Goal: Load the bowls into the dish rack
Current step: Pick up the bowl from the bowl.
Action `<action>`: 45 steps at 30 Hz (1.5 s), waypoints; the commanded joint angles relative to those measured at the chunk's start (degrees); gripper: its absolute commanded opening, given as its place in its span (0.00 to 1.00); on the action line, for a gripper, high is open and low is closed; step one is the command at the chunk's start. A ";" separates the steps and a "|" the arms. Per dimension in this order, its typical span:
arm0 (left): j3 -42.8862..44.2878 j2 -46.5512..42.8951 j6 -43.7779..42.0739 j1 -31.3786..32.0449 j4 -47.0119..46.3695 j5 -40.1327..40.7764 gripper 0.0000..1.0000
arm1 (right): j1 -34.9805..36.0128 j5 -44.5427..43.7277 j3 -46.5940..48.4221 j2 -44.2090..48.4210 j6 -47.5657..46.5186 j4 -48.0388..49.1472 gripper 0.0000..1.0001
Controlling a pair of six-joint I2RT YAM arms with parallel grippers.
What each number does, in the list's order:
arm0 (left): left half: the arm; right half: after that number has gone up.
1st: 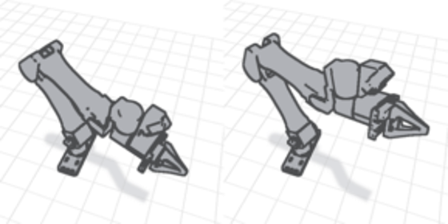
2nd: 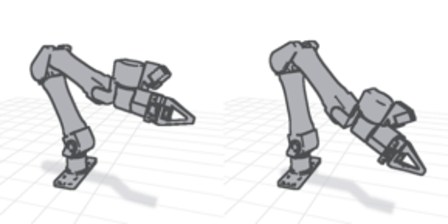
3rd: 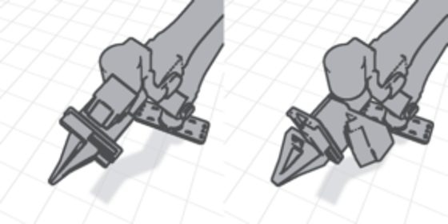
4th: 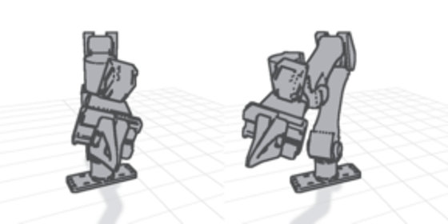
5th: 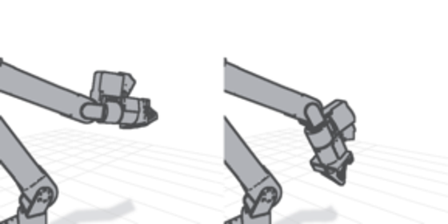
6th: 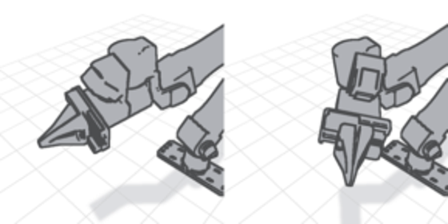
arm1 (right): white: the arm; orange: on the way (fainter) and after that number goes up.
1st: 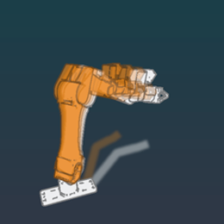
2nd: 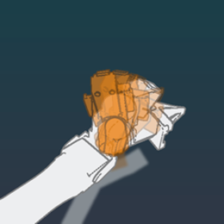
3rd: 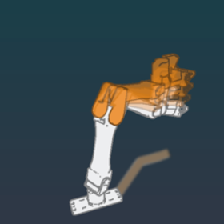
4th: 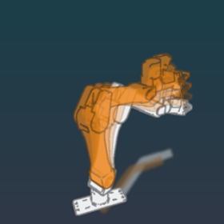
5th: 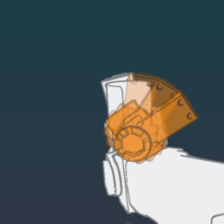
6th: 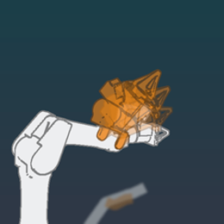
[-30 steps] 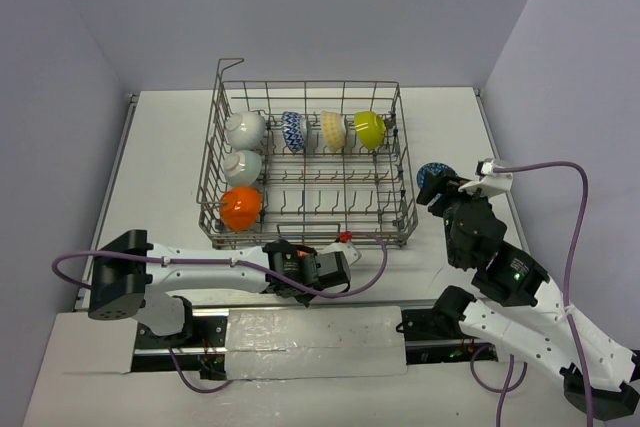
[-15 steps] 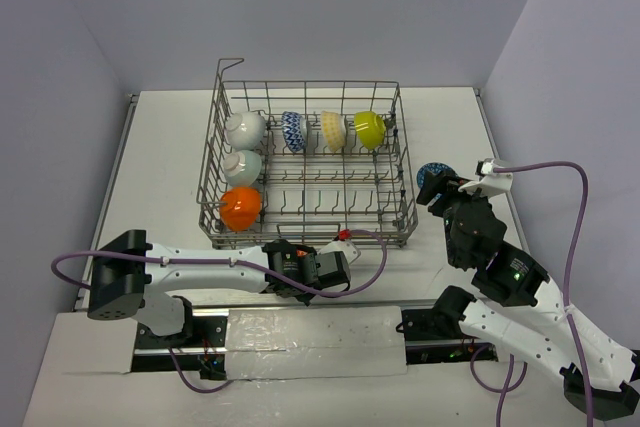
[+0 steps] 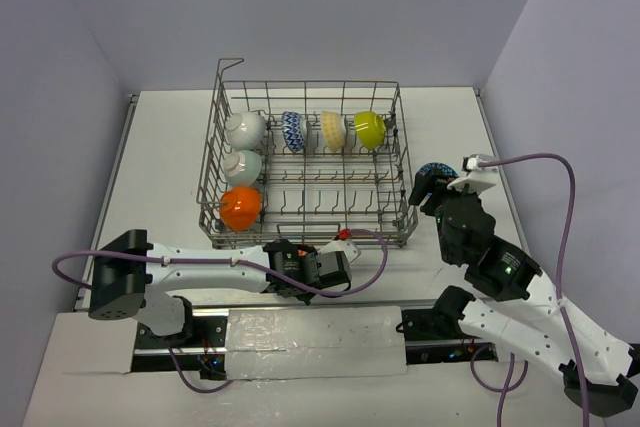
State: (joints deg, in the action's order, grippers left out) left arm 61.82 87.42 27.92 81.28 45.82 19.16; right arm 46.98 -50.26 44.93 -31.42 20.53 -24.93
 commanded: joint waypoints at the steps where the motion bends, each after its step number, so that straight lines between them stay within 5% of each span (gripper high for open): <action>1: 3.04 -1.02 -0.59 0.38 -0.47 2.46 0.00 | -0.31 0.87 0.60 -1.10 -0.32 0.50 0.70; 28: 1.72 1.88 -0.15 0.38 -1.09 0.36 0.22 | -0.31 0.25 0.60 -0.57 -0.23 0.32 0.70; 45: 2.78 0.48 0.29 0.38 0.58 1.23 0.17 | -0.31 0.34 0.69 -1.19 -0.23 0.23 0.70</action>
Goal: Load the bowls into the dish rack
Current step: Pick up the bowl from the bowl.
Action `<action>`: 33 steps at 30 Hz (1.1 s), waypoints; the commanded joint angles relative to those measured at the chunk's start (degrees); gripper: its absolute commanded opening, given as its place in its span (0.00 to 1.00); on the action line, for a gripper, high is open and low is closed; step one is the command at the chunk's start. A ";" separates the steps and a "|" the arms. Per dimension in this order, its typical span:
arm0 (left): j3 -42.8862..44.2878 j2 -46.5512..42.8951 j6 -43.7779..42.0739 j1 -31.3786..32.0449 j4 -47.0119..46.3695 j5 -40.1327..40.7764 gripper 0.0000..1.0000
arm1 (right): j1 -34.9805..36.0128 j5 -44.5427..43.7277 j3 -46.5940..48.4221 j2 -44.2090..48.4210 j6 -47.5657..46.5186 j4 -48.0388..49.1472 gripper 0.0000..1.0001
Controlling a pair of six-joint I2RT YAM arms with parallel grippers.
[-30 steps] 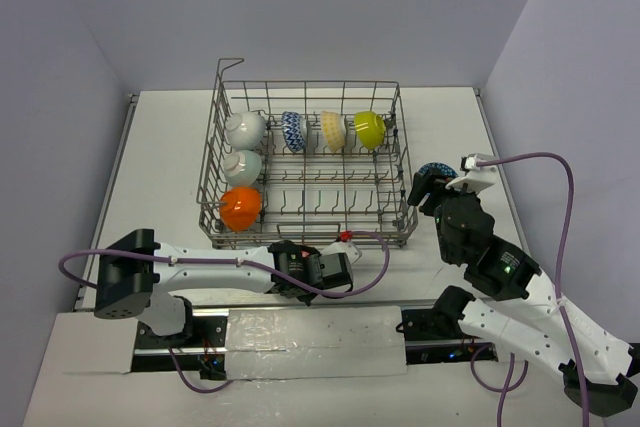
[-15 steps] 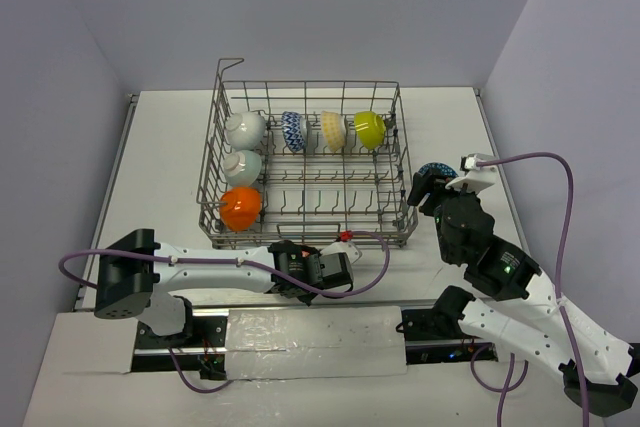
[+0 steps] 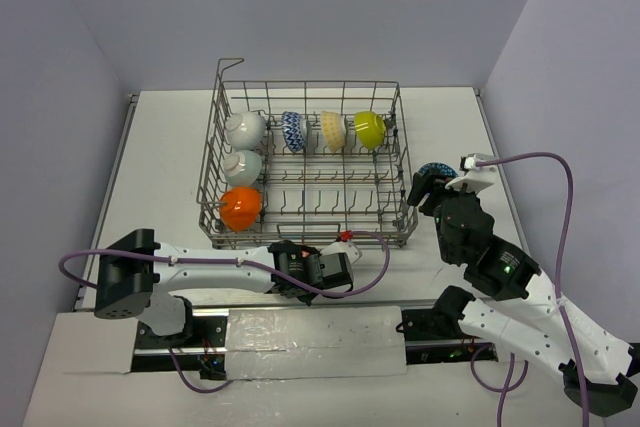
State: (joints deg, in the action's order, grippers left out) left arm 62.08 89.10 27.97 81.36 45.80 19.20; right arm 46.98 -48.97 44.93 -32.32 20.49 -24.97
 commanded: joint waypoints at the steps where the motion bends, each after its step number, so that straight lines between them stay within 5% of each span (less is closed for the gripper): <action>1: 2.51 -1.30 0.42 0.29 0.61 1.28 0.17 | -0.22 -0.95 0.69 -0.29 -0.19 0.27 0.70; 17: 3.22 -1.38 0.16 0.29 1.48 1.45 0.34 | -0.31 -0.78 0.78 -0.82 -0.28 0.27 0.70; 33: 2.87 -1.47 0.42 0.29 1.75 2.51 0.06 | -0.40 -0.51 0.95 -1.35 -0.28 0.27 0.71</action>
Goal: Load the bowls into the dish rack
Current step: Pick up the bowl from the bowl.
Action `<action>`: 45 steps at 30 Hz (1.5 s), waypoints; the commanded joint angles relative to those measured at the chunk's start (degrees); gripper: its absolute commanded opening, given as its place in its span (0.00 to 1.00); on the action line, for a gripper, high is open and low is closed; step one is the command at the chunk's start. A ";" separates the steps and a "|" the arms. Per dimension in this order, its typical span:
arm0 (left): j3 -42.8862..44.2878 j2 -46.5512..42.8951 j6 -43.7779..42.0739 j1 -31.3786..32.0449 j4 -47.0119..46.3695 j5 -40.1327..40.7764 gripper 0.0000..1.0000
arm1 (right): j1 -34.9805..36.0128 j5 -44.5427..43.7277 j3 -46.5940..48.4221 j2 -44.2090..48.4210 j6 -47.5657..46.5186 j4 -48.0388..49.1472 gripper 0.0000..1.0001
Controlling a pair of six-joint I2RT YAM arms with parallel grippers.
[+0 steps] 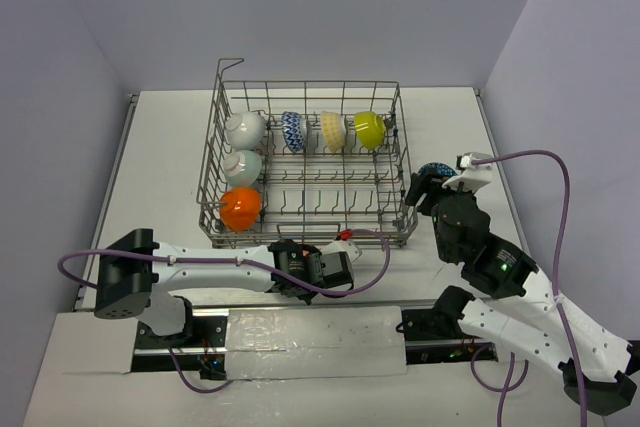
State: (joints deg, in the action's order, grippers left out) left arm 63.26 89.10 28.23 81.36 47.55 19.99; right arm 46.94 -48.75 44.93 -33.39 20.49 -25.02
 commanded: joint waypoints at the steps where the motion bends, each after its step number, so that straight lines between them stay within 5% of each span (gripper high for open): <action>1: 1.86 -1.47 0.16 0.29 0.09 1.81 0.00 | -0.36 -0.82 0.95 -0.36 -0.36 0.32 0.71; 17: 5.73 -8.85 2.18 0.29 1.84 4.80 0.00 | -0.62 -0.38 0.95 -0.10 -0.36 0.49 0.71; 45: 7.57 -20.28 -0.01 0.29 -3.51 -13.64 0.00 | -0.62 -0.64 0.78 0.43 -0.19 0.23 0.71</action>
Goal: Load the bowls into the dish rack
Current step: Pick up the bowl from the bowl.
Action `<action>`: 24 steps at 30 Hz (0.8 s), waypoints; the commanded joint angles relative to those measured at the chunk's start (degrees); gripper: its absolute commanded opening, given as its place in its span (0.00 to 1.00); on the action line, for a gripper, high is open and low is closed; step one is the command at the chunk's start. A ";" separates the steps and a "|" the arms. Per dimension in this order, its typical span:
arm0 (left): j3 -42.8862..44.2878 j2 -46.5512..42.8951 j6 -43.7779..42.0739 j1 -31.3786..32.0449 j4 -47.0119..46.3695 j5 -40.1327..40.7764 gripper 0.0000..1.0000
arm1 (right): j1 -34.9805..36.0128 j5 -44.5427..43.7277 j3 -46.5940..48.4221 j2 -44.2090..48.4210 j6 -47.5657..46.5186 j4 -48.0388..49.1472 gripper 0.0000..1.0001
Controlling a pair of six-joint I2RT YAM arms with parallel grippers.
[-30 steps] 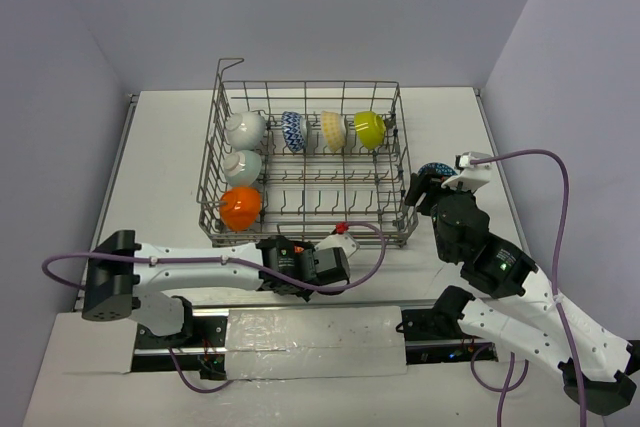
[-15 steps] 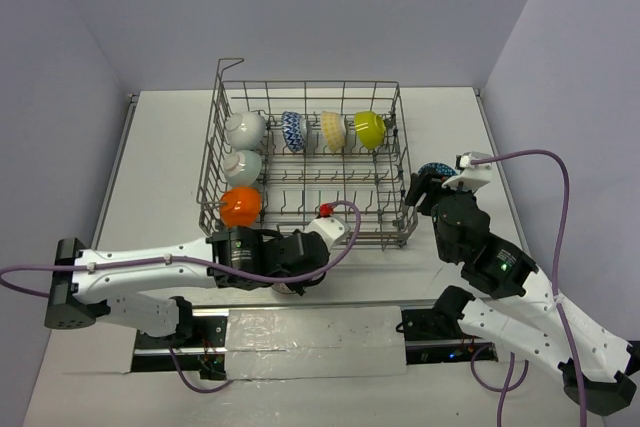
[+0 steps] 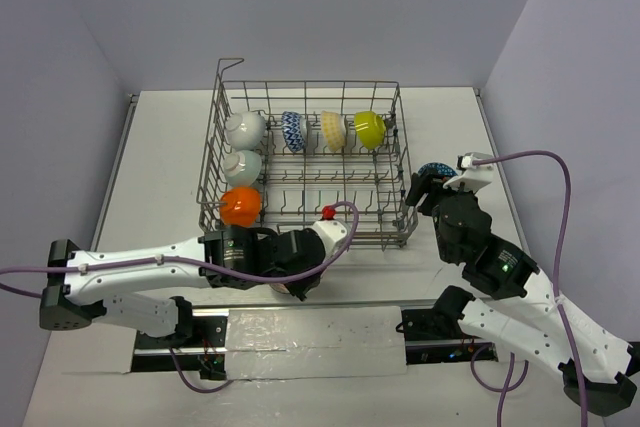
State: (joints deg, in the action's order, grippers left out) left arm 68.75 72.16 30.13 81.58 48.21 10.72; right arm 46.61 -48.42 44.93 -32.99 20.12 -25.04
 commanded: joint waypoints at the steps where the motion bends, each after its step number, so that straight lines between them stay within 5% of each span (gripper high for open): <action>1: 2.18 -3.43 -2.09 0.07 -4.26 -4.91 0.00 | -0.20 -0.97 0.86 0.03 0.18 0.34 0.71; 9: 3.58 -6.33 -3.67 -0.02 -6.89 -6.51 0.00 | -0.29 -1.15 0.69 0.30 0.18 0.25 0.70; 24: 14.57 -6.69 -10.35 -7.82 -15.50 6.76 0.00 | -0.29 -2.20 0.51 3.11 0.80 0.34 0.70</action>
State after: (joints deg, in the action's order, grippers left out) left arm 79.20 65.25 23.07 76.29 39.83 12.71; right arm 46.61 -48.66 44.93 -30.98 20.18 -25.30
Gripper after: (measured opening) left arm 0.077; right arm 0.704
